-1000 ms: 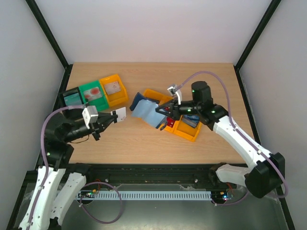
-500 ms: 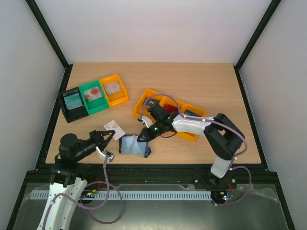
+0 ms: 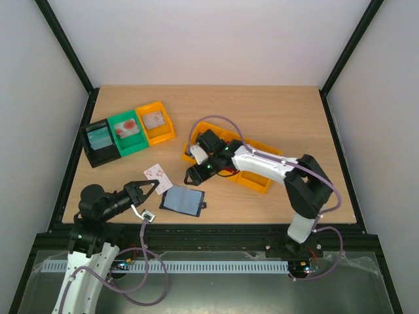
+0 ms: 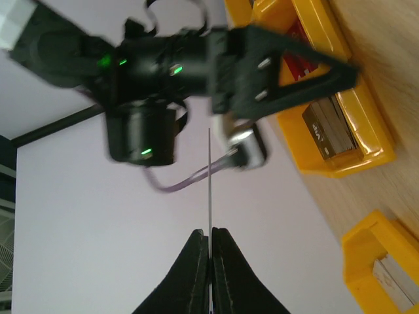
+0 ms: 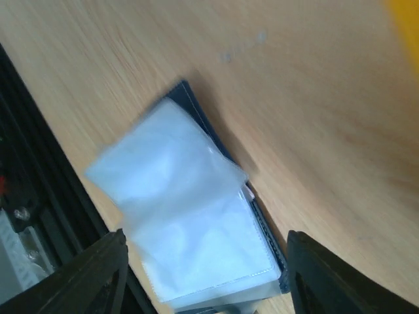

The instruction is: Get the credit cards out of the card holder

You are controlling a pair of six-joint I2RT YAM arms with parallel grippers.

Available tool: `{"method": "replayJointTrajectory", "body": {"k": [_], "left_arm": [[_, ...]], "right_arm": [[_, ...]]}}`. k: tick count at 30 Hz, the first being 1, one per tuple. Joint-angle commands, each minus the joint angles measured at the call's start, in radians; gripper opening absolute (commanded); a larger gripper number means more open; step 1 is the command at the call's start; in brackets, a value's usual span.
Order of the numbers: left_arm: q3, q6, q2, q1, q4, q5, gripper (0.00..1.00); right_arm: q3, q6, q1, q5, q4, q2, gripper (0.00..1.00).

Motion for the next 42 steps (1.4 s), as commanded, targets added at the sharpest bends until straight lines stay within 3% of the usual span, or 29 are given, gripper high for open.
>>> {"method": "replayJointTrajectory", "body": {"k": [1, 5, 10, 13, 18, 23, 27, 29, 34, 37, 39, 42], "left_arm": [[0.018, 0.298, 0.0, 0.0, -0.021, 0.122, 0.02], [0.016, 0.301, 0.01, 0.0, -0.021, 0.172, 0.02], [-0.017, 0.357, 0.005, 0.0, 0.008, 0.259, 0.02], [-0.024, 0.35, 0.027, 0.0, 0.068, 0.245, 0.02], [-0.018, 0.328, 0.043, 0.0, 0.088, 0.24, 0.02], [-0.015, 0.334, 0.05, -0.002, 0.084, 0.231, 0.02], [-0.019, 0.327, 0.05, -0.002, 0.083, 0.228, 0.02], [-0.024, 0.333, 0.05, -0.002, 0.084, 0.224, 0.02], [-0.017, 0.279, 0.044, -0.003, 0.079, 0.174, 0.04], [-0.018, 0.181, 0.016, -0.002, 0.024, 0.064, 0.44], [-0.02, 0.087, -0.006, -0.003, -0.002, -0.005, 0.47], [0.004, -0.197, -0.016, -0.003, -0.004, -0.09, 0.5]], "right_arm": [[0.153, -0.159, 0.004, 0.129, -0.192, -0.162, 0.71], [0.244, -0.226, 0.004, 0.034, -0.227, -0.25, 1.0], [0.195, -0.125, 0.004, -0.251, 0.012, -0.308, 1.0], [0.142, 0.014, 0.006, -0.338, 0.206, -0.289, 0.91], [0.085, 0.192, 0.017, -0.421, 0.405, -0.226, 0.64], [0.099, 0.209, 0.064, -0.453, 0.403, -0.159, 0.51], [0.097, 0.232, 0.078, -0.469, 0.412, -0.131, 0.16], [0.097, 0.229, 0.078, -0.478, 0.403, -0.129, 0.03], [0.109, 0.237, 0.059, -0.417, 0.33, -0.146, 0.02], [0.078, 0.399, 0.003, -0.314, 0.438, -0.187, 0.02], [0.04, 0.507, -0.04, -0.209, 0.525, -0.234, 0.02], [0.031, 0.567, -0.076, 0.065, 0.529, -0.301, 0.01]]}}
